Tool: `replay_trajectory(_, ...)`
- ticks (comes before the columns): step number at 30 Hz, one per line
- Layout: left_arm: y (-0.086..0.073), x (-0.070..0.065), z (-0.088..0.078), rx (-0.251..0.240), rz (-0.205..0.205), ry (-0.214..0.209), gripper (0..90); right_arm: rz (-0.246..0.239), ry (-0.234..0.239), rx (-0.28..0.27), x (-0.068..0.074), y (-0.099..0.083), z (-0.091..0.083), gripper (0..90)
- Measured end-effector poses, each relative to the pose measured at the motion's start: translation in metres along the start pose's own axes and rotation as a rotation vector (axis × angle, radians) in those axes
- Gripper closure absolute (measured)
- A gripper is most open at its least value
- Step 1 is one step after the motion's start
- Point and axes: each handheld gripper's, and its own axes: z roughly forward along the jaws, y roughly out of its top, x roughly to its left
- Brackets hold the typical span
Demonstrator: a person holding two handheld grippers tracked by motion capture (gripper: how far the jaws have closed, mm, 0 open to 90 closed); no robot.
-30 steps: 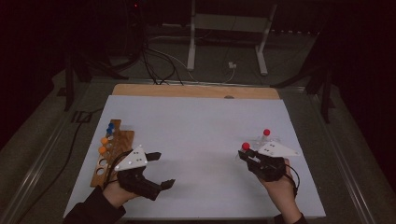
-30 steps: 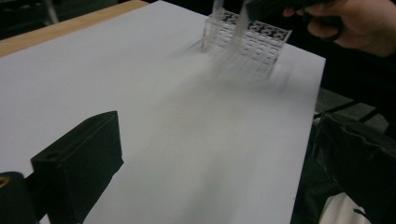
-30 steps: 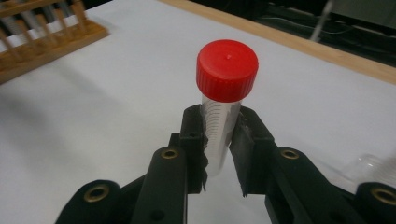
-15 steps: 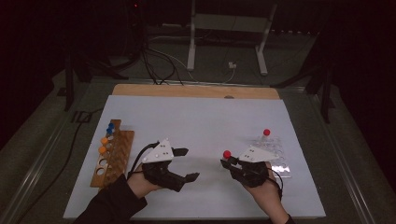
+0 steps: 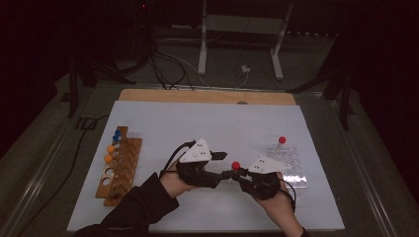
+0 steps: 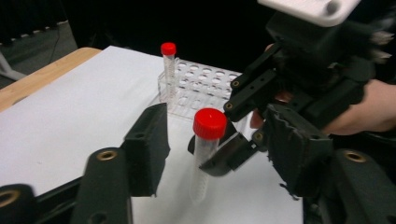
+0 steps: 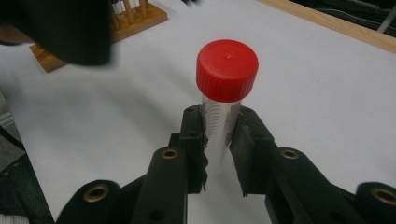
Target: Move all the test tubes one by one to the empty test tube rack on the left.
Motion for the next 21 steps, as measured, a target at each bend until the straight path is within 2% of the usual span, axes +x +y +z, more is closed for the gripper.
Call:
replay_trajectory(8, 0.001, 0.0, 0.018, 0.036, 0.039, 0.024, 58.3, 0.0, 0.004, 0.0, 0.0, 0.001, 0.0, 75.2)
replay_trajectory(10, 0.0, 0.0, 0.022, 0.04, 0.043, 0.03, 59.1, 0.001, 0.005, -0.001, 0.001, 0.001, 0.0, 75.2)
replay_trajectory(14, -0.002, 0.0, 0.025, 0.044, 0.064, 0.026, 70.5, -0.002, -0.002, 0.0, -0.001, 0.001, -0.001, 75.3)
replay_trajectory(21, 0.002, 0.002, 0.022, 0.053, 0.075, 0.016, 71.7, 0.004, 0.008, -0.013, -0.001, 0.001, -0.002, 74.0)
